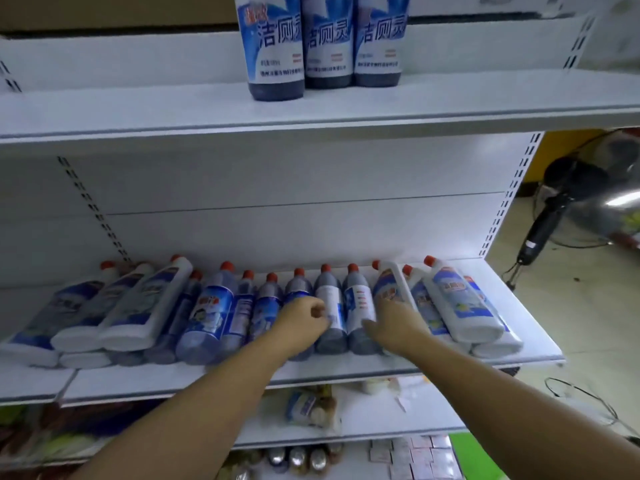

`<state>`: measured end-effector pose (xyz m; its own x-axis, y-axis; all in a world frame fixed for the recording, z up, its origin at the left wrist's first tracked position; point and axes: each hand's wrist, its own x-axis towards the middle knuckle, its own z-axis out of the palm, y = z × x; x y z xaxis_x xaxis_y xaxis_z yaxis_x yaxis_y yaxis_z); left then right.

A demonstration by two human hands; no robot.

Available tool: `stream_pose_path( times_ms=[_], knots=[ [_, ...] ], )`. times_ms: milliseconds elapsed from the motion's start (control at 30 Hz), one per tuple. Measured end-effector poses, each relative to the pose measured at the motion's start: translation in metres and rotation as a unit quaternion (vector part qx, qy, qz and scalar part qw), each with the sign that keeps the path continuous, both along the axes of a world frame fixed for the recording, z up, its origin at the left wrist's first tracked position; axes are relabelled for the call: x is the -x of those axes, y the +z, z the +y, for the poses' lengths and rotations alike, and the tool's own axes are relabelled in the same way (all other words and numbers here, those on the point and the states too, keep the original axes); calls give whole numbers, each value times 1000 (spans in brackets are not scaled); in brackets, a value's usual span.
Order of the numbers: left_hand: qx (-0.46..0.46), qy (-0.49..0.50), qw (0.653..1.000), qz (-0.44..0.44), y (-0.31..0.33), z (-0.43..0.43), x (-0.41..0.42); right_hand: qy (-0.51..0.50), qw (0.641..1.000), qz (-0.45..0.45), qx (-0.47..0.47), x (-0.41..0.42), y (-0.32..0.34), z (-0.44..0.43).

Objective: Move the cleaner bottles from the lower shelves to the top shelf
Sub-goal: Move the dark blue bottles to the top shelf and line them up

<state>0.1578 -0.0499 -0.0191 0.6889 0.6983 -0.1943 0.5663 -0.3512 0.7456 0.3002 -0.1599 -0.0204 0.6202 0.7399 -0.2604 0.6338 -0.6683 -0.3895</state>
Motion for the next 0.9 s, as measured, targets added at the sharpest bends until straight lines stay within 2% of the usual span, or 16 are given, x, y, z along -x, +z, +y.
stream_pose_path(
  times_ms=[167,367,500,600,633,700,800,900],
  knots=[
    [7,47,999,26,-25,13,-18,-8,995,-59,81,12,-30,33],
    [-1,65,997,31,-28,21,-23,31,989,-56,132,-4,-19,43],
    [1,66,996,65,-24,21,-24,-65,994,62,68,-14,-17,41],
    [-13,43,991,128,-13,17,-35,-169,962,214,-15,-25,-15,38],
    [-24,49,988,147,-11,15,-39,-178,956,232,-23,-28,-12,37],
    [-34,70,986,150,-14,13,-47,-144,971,188,11,-28,-10,37],
    [-29,79,981,176,-21,13,-49,-65,993,72,73,-15,-12,38],
    [-62,80,969,227,-32,23,-48,-25,997,37,68,-7,-13,41]
  ],
)
